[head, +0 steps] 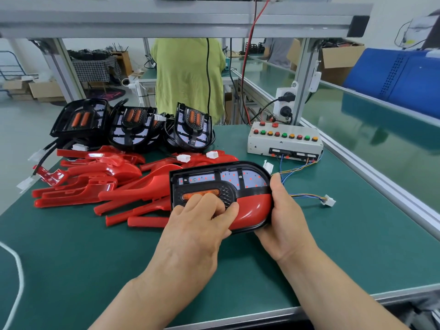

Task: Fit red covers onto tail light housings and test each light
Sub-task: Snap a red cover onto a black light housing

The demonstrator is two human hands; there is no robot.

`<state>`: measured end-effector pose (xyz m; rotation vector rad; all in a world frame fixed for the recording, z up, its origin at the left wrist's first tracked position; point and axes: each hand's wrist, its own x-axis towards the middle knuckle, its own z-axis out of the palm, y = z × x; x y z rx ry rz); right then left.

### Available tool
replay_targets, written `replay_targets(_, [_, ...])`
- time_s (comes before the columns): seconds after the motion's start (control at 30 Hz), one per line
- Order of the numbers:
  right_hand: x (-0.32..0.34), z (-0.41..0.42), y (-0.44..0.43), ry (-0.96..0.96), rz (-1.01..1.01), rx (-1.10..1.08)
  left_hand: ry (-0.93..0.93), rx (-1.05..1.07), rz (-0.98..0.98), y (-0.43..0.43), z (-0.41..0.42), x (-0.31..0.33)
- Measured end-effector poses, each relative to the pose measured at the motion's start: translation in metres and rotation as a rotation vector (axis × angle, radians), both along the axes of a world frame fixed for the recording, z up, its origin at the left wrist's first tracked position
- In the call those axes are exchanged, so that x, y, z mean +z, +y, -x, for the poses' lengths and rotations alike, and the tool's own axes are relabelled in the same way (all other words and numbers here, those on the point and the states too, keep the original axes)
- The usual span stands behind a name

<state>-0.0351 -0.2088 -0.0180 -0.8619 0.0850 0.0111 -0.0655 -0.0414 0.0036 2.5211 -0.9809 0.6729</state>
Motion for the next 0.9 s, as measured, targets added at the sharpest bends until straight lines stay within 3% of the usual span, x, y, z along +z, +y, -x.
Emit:
replay_targets(0.37, [-0.004, 0.003, -0.003, -0.147, 0.068, 0.02, -0.009, -0.008, 0.176, 0.01, 0.0, -0.017])
replay_targets(0.47, [-0.004, 0.001, -0.007, -0.16, 0.039, 0.025, 0.055, 0.139, 0.528, 0.027, -0.002, -0.013])
replay_targets(0.53, [-0.004, -0.001, -0.01, -0.153, 0.012, 0.022, 0.266, 0.307, 0.774, 0.042, -0.004, -0.005])
replay_targets(0.63, [-0.003, -0.001, -0.009, -0.134, -0.007, 0.024, 0.705, 0.402, 0.758, 0.049, -0.004, -0.008])
replay_targets(0.73, [-0.002, -0.001, -0.007, -0.131, -0.012, 0.035, 0.962, 0.293, 0.765, 0.046, -0.002, -0.013])
replay_targets(0.9, [-0.002, 0.0, -0.007, -0.144, -0.031, 0.006, 1.463, -0.036, 1.134, 0.042, -0.009, -0.008])
